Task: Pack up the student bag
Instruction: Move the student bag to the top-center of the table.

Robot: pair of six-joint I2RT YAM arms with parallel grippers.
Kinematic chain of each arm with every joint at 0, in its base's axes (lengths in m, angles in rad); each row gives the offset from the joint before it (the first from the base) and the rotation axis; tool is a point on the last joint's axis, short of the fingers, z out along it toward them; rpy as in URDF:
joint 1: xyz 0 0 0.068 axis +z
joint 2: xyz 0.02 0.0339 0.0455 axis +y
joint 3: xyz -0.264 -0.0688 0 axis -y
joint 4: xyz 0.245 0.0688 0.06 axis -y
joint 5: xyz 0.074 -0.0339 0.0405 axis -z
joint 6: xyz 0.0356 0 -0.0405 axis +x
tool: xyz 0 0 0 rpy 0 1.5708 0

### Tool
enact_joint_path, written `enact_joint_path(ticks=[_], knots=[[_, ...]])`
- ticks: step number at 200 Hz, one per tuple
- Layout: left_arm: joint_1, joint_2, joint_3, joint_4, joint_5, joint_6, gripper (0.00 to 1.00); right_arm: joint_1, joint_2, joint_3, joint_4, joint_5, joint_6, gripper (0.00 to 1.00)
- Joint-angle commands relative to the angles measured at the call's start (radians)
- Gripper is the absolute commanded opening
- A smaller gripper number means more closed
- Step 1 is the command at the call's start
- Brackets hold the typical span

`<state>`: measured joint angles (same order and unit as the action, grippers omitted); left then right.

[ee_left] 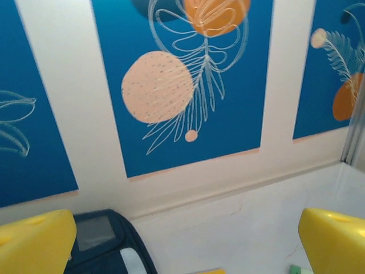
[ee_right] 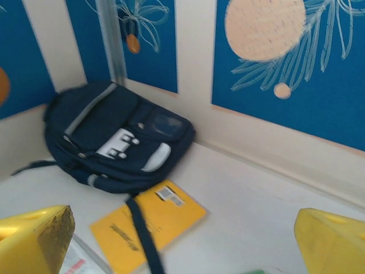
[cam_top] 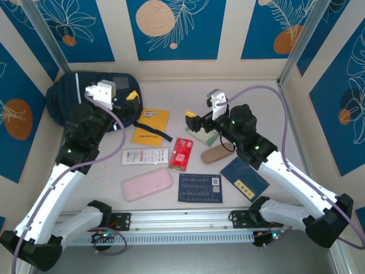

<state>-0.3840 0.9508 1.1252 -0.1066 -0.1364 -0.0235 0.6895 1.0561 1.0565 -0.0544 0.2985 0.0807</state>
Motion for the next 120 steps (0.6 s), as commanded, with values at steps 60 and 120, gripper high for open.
enact_joint_path(ticks=[60,120], knots=[[0.164,0.293,0.212,-0.528,-0.294,-0.491,1.0,-0.186,-0.126,0.078,-0.502,-0.154,0.435,0.99],[0.439,0.628,0.31,-0.552,-0.099,-0.673,1.0,-0.228,-0.061,-0.027,-0.449,-0.357,0.543,0.99]])
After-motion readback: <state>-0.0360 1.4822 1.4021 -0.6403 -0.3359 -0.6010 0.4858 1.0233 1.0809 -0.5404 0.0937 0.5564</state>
